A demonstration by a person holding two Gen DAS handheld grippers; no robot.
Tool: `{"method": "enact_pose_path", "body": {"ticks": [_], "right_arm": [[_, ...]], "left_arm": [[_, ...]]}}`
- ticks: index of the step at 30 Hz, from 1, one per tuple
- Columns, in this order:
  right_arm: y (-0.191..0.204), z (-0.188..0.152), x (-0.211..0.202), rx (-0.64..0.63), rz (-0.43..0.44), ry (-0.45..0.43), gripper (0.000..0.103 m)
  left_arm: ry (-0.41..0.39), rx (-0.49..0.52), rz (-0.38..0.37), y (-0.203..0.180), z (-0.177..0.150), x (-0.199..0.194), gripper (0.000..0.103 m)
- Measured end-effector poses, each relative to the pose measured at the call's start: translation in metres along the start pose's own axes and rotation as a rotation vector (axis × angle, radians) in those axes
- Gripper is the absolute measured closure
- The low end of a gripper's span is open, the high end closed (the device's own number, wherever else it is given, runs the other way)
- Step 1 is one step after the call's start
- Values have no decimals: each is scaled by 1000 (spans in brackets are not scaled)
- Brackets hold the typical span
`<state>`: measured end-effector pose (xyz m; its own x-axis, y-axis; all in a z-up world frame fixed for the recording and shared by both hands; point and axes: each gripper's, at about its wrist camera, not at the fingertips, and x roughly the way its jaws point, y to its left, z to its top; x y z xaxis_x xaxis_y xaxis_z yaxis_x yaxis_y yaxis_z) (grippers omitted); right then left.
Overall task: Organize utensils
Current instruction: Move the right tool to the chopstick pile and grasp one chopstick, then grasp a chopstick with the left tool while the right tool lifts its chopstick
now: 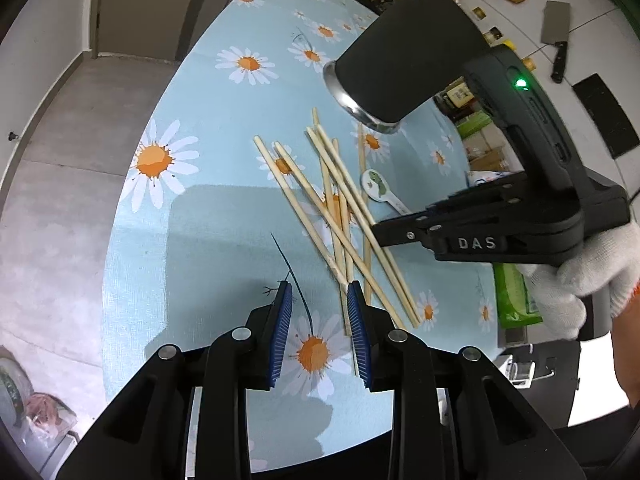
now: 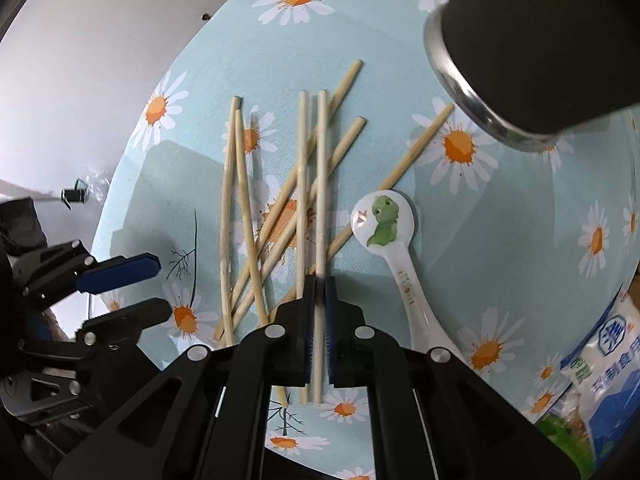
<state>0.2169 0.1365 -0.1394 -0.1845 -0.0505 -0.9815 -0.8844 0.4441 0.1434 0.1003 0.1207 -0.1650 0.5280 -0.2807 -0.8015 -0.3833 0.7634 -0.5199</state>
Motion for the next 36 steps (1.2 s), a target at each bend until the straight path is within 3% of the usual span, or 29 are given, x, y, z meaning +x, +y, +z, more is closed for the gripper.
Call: {"method": "enact_pose_path", "body": {"ticks": [6, 13, 19, 26, 30, 36], "right_arm": [[-9, -14, -11, -15, 55, -67, 97], [-23, -36, -39, 16, 116, -227, 97], [-35, -49, -58, 63, 223, -314, 97], [-41, -79, -64, 59, 267, -360, 97], [-50, -95, -61, 65, 299, -372, 97], [-57, -106, -65, 68, 326, -378, 97]], "left_arm": [[14, -55, 39, -5, 5, 4, 76], [75, -175, 45, -6, 16, 16, 76], [114, -225, 104, -12, 28, 27, 76], [144, -309, 178, -13, 36, 41, 76], [152, -352, 261, -17, 41, 44, 82], [186, -327, 357, -32, 49, 55, 85]]}}
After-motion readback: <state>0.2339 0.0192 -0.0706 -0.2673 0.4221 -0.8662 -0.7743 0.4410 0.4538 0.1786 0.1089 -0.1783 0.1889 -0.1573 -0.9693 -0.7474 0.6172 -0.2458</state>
